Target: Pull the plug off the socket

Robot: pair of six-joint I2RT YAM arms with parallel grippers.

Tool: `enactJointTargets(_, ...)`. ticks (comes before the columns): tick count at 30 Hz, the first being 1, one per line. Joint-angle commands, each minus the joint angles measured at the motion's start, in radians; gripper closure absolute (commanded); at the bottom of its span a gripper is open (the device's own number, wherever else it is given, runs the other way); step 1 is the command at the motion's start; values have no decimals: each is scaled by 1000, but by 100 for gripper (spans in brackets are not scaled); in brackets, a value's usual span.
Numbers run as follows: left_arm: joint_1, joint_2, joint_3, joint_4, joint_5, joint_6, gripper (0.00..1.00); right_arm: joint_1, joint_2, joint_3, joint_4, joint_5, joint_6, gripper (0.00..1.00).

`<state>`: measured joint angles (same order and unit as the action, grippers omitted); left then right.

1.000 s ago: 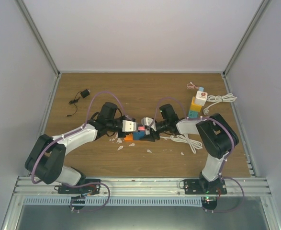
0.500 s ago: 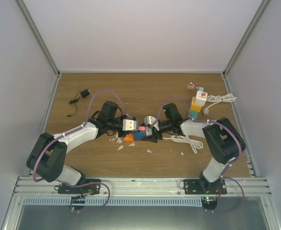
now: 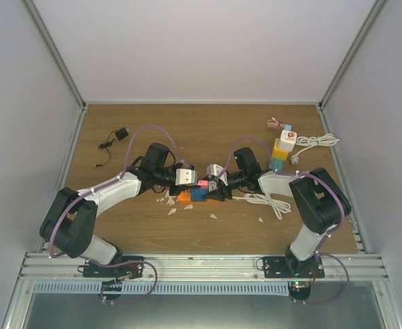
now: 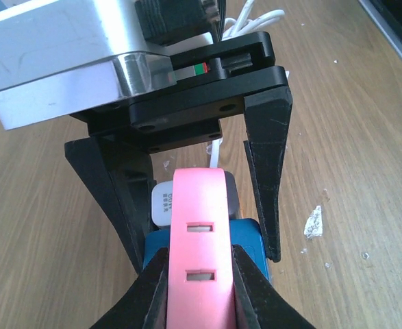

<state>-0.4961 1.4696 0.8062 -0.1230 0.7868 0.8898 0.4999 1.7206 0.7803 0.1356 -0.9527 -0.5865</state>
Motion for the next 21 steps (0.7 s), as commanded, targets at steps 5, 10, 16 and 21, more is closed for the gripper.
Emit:
enactJointTargets(5, 14, 42, 53, -95, 42, -35, 90, 2, 33, -15, 48, -1, -9, 56)
enactJointTargets(10, 26, 34, 64, -92, 70, -68, 92, 3, 33, -26, 56, 17, -14, 62)
enactJointTargets(16, 39, 33, 96, -113, 118, -100, 94, 2, 36, -31, 59, 35, -22, 67)
enactJointTargets(21, 56, 35, 125, -141, 152, -104, 97, 2, 37, -36, 59, 40, -25, 70)
